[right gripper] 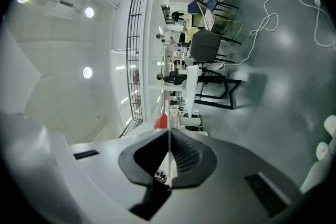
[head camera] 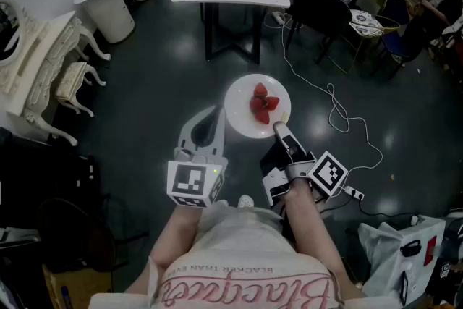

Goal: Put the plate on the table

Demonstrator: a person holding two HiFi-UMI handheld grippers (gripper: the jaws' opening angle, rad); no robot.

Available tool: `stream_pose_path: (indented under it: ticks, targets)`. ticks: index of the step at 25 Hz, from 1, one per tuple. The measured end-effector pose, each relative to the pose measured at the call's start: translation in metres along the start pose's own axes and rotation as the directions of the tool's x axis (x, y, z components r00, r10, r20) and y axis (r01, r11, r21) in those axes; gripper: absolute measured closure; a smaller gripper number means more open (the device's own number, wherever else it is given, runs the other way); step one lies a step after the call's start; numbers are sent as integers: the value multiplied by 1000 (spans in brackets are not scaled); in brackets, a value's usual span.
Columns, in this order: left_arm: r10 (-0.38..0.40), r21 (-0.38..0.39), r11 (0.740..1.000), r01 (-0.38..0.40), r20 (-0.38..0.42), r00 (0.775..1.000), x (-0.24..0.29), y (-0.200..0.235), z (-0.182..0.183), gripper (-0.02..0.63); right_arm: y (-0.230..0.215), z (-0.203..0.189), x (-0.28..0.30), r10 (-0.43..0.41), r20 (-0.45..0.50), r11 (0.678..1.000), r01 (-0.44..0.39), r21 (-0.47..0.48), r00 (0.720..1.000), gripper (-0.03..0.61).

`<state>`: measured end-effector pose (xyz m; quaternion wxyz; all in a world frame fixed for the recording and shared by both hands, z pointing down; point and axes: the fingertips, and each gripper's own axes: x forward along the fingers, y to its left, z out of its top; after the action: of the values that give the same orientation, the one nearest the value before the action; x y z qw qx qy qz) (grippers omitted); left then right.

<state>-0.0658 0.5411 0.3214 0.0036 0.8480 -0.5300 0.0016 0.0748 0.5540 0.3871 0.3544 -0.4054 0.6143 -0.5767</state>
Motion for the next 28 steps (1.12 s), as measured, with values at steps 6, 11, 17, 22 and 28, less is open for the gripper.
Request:
stream_pose_path:
  ticks: [6,11,17,22,28]
  targets:
    - [20,10,1000,-20,3,1000,-3,-5,-5,609,-5,-3,-3,-9,-35,1000,8,-9,999,565]
    - [35,12,999,-35,-9,999,-8,-5,-7,609,-5,-2,-3,-8,-49,1000,7,-10,999,565]
    - [58,10,998,-57,-6,998,-9,0,-13,609,-9,-2,-2,9,-42,1000,-10,-27,999,565]
    - [54,17,998,-54,-13,998,17,-5,-21,609,-19,19,12,15,-39,1000,-16,-8,999,565]
    - [50,-6,999,-50,-13,999,87,10,-14,609,-13,62,66,14,-44,1000,-14,-5,999,565]
